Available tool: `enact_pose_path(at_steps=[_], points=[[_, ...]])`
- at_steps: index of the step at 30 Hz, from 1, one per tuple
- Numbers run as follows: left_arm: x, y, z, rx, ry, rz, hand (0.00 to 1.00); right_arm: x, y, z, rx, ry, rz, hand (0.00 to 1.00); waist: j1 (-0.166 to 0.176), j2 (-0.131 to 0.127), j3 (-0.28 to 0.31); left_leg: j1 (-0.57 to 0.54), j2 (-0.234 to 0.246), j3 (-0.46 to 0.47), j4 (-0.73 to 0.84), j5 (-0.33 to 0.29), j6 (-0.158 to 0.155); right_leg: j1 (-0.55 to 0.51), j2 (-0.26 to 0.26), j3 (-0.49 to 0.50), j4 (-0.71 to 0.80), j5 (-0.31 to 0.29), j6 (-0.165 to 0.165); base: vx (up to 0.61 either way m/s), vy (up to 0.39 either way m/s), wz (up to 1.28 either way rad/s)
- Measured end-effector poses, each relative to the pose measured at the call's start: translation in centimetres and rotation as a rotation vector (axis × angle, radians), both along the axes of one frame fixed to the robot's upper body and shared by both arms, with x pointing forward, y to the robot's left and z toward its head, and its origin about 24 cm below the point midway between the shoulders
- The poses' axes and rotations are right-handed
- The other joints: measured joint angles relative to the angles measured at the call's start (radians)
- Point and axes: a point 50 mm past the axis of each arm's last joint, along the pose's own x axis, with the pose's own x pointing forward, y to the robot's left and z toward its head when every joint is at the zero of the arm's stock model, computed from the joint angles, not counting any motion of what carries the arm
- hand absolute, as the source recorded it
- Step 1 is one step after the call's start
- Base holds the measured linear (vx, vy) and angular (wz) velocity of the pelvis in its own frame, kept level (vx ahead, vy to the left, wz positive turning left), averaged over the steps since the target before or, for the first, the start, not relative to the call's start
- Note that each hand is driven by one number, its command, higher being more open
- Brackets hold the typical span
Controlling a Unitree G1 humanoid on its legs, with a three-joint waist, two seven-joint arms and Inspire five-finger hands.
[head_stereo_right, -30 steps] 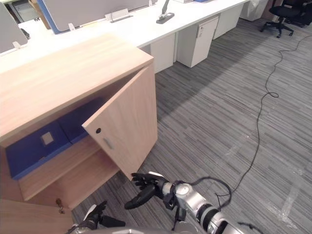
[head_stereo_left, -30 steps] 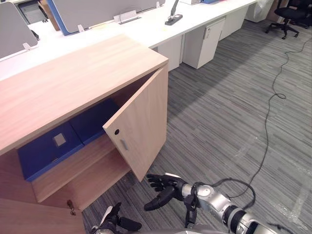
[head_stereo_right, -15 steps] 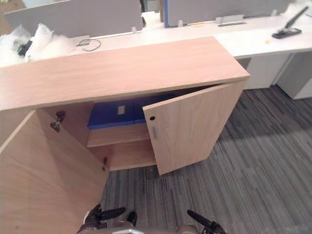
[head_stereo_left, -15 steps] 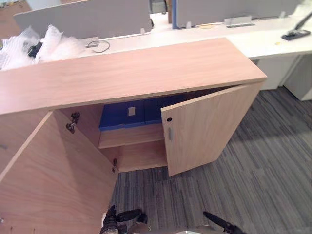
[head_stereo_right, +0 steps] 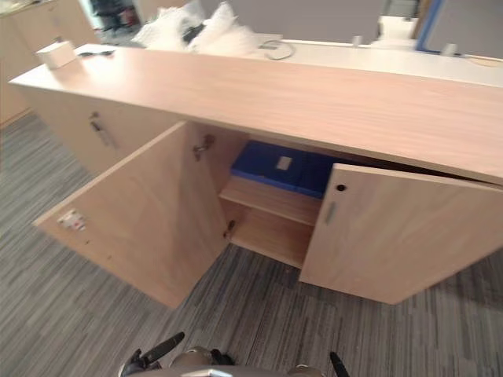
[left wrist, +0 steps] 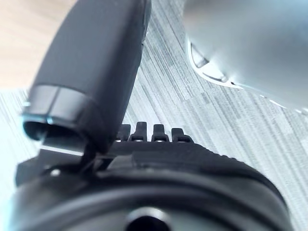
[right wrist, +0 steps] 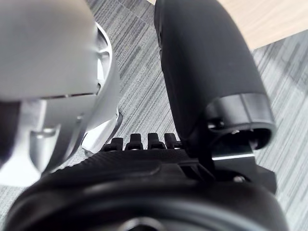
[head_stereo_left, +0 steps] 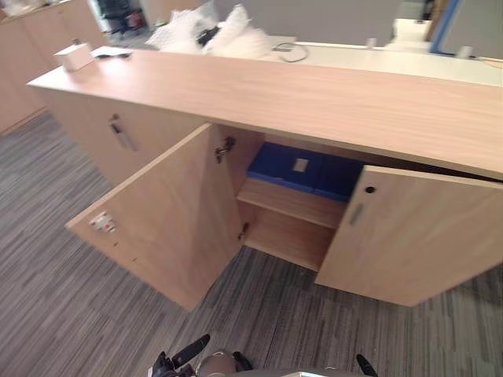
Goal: Walk over to the cabinet, pick up the folder, carry it to the office cabinet, place the folder inside the office cabinet, then close the office cabinet door
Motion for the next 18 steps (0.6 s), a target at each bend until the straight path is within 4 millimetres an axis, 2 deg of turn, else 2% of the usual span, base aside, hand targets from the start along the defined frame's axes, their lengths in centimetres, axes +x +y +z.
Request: enact_pose_path(at_steps=[1, 3, 5, 7, 12, 18], points=[[-0.27, -0.06, -0.06, -0.003, 0.006, 0.002, 1.00, -0.06, 0.08, -0.01, 0.001, 0.002, 0.000, 1.00, -0.003, -0.010, -0.013, 0.012, -0.030, -0.011, -0.073, 0.041, 0.006, 0.001, -0.003, 0.000, -0.027, 0.032, -0.008, 0.02, 0.095, 0.52], [-0.51, -0.19, -0.13, -0.008, 0.012, 0.003, 1.00, -0.09, 0.15, -0.02, -0.001, 0.004, -0.001, 1.00, 0.000, -0.012, -0.016, 0.080, -0.089, -0.032, -0.282, 0.146, 0.008, 0.003, -0.004, 0.000, -0.057, 0.101, -0.010, 0.02, 0.099, 0.40], [-0.89, -0.20, -0.22, -0.011, 0.022, 0.004, 1.00, -0.14, 0.23, -0.03, -0.002, 0.004, 0.002, 1.00, -0.003, -0.014, -0.018, 0.154, -0.120, -0.052, -0.437, 0.223, 0.004, 0.020, 0.001, -0.004, -0.064, 0.117, -0.009, 0.01, 0.068, 0.25], [-1.04, -0.33, -0.30, -0.018, 0.028, -0.003, 1.00, -0.27, 0.23, -0.03, -0.006, 0.008, 0.018, 1.00, -0.002, -0.014, -0.026, 0.196, -0.133, -0.063, -0.514, 0.259, -0.005, 0.036, 0.009, -0.004, -0.070, 0.117, -0.009, 0.00, 0.039, 0.18], [-1.08, -0.61, -0.43, -0.032, 0.034, -0.044, 1.00, -0.23, 0.12, 0.00, -0.020, 0.011, 0.063, 1.00, -0.008, -0.015, -0.042, 0.202, -0.133, -0.094, -0.516, 0.268, -0.010, 0.074, 0.025, -0.009, -0.111, 0.117, -0.009, -0.01, -0.015, 0.17], [-1.21, 0.09, -0.37, -0.022, 0.036, -0.009, 1.00, -0.40, 0.13, -0.06, -0.015, 0.006, 0.014, 1.00, -0.016, -0.021, -0.038, 0.211, -0.134, -0.102, -0.516, 0.268, -0.013, 0.124, 0.042, -0.014, -0.191, 0.117, -0.009, 0.01, -0.039, 0.03]])
